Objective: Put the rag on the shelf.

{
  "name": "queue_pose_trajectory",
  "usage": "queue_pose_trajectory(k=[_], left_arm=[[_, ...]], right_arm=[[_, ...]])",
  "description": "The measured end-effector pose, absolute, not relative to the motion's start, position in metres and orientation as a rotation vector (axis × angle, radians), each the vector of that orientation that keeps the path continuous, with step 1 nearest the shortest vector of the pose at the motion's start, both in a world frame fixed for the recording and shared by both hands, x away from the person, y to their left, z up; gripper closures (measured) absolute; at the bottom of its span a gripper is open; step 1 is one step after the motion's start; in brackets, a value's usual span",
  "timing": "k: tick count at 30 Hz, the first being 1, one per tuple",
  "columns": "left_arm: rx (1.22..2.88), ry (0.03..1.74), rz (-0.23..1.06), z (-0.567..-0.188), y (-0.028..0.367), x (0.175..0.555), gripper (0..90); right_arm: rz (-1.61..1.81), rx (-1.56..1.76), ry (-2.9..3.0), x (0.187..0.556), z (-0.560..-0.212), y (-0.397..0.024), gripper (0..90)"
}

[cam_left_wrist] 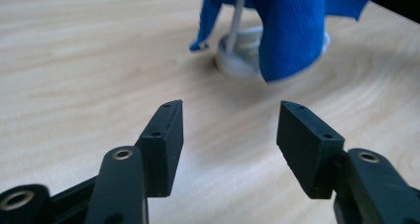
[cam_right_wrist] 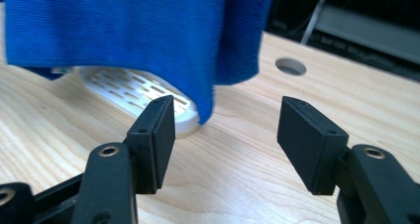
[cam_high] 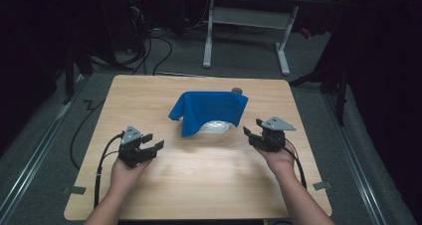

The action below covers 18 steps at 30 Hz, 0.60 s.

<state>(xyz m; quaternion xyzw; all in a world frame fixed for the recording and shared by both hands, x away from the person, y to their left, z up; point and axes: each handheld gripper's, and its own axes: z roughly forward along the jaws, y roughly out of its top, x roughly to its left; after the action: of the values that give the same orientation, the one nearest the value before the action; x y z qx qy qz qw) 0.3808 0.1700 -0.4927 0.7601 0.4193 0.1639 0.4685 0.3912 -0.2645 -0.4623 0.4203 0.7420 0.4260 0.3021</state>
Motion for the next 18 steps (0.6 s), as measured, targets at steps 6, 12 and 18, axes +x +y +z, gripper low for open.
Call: queue_pose_trajectory(k=[6, 12, 18], left_arm=[[1.892, 1.025, 0.372, -0.499, 0.172, 0.356, 43.7], [1.93, 1.012, 0.341, -0.514, 0.171, 0.325, 41.8], [1.988, 1.002, 0.277, -0.529, 0.163, 0.301, 41.6]], right_arm=[[1.112, 1.121, 2.012, 0.364, -0.473, -0.253, 38.5], [1.115, 1.091, 2.072, 0.336, -0.489, -0.236, 36.8], [1.139, 1.15, 2.122, 0.314, -0.511, -0.218, 34.4]])
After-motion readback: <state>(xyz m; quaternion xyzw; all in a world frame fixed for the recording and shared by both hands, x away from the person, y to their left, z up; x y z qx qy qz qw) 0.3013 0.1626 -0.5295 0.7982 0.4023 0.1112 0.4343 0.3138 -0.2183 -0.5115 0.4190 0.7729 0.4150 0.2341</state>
